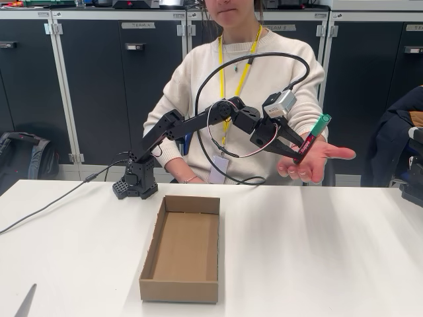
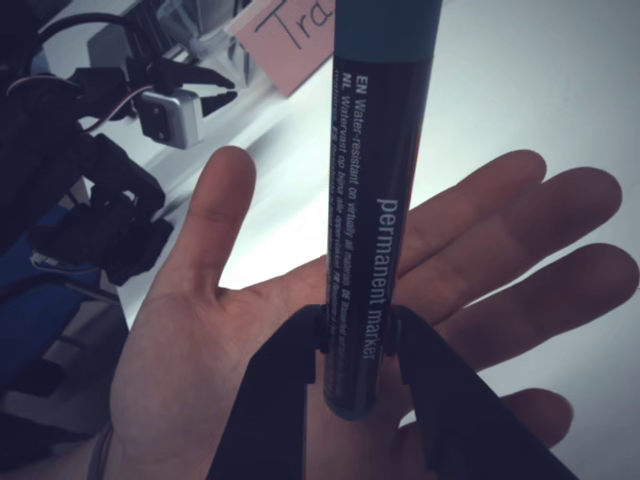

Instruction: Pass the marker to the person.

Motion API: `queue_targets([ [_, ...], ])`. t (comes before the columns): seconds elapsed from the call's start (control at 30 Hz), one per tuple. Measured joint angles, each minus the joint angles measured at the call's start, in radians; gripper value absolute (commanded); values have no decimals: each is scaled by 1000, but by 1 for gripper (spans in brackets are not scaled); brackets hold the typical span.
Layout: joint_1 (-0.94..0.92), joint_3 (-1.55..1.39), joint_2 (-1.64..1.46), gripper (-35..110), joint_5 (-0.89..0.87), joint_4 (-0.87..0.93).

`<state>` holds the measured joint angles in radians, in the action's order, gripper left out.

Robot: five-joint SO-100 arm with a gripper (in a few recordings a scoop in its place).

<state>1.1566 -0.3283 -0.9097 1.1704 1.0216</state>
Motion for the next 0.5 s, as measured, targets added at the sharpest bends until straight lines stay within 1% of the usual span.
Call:
queue_targets([
  [0.27, 2, -9, 8, -5, -14, 2],
  [0.5, -2, -63, 8, -5, -118, 75],
])
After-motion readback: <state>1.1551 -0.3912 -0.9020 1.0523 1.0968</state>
